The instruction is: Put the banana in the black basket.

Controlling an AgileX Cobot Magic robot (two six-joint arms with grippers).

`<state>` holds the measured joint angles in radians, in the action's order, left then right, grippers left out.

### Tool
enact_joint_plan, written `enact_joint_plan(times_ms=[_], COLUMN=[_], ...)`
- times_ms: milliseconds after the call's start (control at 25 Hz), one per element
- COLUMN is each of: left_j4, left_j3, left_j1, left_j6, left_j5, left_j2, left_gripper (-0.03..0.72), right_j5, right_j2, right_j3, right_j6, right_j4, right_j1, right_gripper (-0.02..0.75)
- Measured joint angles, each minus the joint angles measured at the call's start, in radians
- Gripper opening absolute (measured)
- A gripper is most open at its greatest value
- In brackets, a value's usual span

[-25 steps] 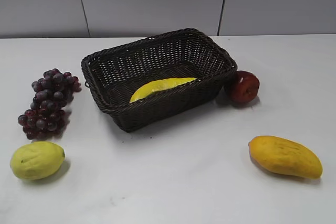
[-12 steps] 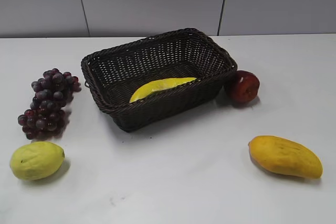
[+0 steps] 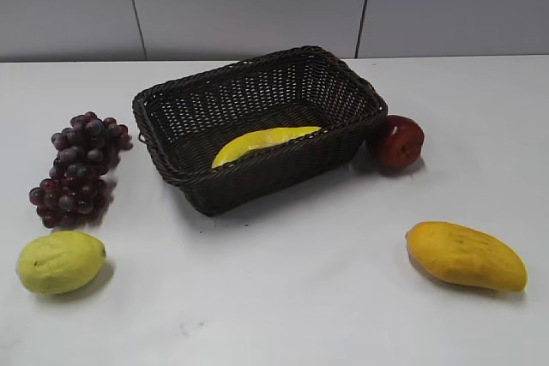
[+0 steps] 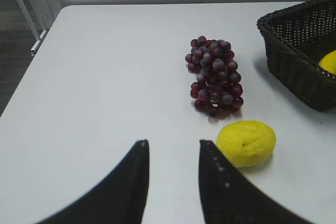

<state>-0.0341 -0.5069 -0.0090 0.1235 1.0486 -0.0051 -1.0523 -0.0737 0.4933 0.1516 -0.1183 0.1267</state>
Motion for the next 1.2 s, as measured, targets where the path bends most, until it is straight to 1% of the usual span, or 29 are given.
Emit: enact_joint_plan(times_ms=[80,200,1200], left_j4=[0.0,0.0,0.0], left_j3=[0.0,0.0,0.0], left_j1=[0.0,0.0,0.0], left_j6=[0.0,0.0,0.0], left_j5=[0.0,0.0,0.0], left_j2=[0.0,0.0,0.0], left_gripper=[0.235,0.235,0.235], right_j5=[0.0,0.0,0.0], right_j2=[0.019,0.057,0.079], right_j3=[0.0,0.0,0.0], right_j6=[0.0,0.0,-0.001], right_j4=[0.0,0.0,-0.003], right_j1=[-0.024,-0.035,-0.038], right_gripper=[0.58,0.58,0.579])
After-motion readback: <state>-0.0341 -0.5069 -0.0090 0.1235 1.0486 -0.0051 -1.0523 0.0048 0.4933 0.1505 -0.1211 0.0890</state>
